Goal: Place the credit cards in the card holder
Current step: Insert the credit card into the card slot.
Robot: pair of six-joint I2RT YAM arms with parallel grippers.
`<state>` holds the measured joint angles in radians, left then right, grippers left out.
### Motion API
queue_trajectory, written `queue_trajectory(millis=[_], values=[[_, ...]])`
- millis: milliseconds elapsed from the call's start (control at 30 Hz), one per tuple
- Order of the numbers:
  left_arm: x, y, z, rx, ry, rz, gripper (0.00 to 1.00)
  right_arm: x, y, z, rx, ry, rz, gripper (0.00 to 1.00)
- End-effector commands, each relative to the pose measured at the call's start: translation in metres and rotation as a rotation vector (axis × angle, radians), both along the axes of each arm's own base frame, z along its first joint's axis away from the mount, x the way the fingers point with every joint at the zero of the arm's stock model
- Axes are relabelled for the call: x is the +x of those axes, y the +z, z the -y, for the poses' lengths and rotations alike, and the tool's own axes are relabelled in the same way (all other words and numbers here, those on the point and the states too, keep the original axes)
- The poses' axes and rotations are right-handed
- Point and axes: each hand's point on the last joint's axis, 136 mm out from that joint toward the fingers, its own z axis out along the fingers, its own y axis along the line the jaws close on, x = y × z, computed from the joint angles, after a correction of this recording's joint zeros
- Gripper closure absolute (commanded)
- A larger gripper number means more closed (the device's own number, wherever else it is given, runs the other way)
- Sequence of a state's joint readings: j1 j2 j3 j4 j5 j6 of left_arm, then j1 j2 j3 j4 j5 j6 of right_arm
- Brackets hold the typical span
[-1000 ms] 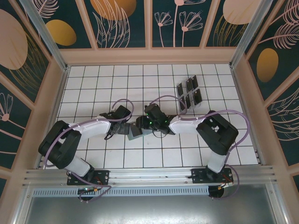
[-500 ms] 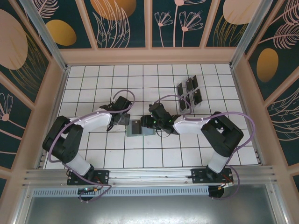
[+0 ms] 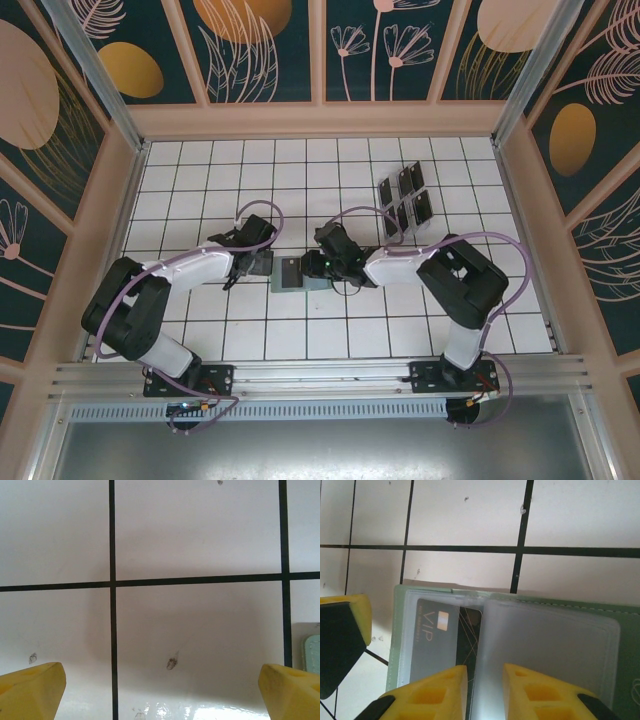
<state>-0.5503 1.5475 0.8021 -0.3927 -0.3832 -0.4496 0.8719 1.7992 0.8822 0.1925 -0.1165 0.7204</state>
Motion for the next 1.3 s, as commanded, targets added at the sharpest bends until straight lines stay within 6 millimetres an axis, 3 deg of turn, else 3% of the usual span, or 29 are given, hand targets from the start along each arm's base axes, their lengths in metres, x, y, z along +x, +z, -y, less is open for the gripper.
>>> queue_trajectory(millis=[0, 367, 833, 1267], values=[[0.002, -0.004, 0.003, -0.021, 0.011, 0.006, 0.01, 0.006, 0.01, -0.015, 0.043, 0.003, 0.014, 0.76], [-0.001, -0.013, 0.005, -0.038, 0.007, -0.007, 0.02, 0.006, 0.012, -0.022, 0.042, 0.012, 0.016, 0.8], [-0.003, -0.022, 0.007, -0.049, 0.003, -0.026, 0.01, 0.006, -0.003, -0.022, 0.019, 0.003, -0.016, 0.8], [-0.004, -0.027, 0.012, -0.072, -0.005, -0.04, 0.01, 0.003, -0.003, -0.042, 0.039, 0.033, -0.024, 0.8]])
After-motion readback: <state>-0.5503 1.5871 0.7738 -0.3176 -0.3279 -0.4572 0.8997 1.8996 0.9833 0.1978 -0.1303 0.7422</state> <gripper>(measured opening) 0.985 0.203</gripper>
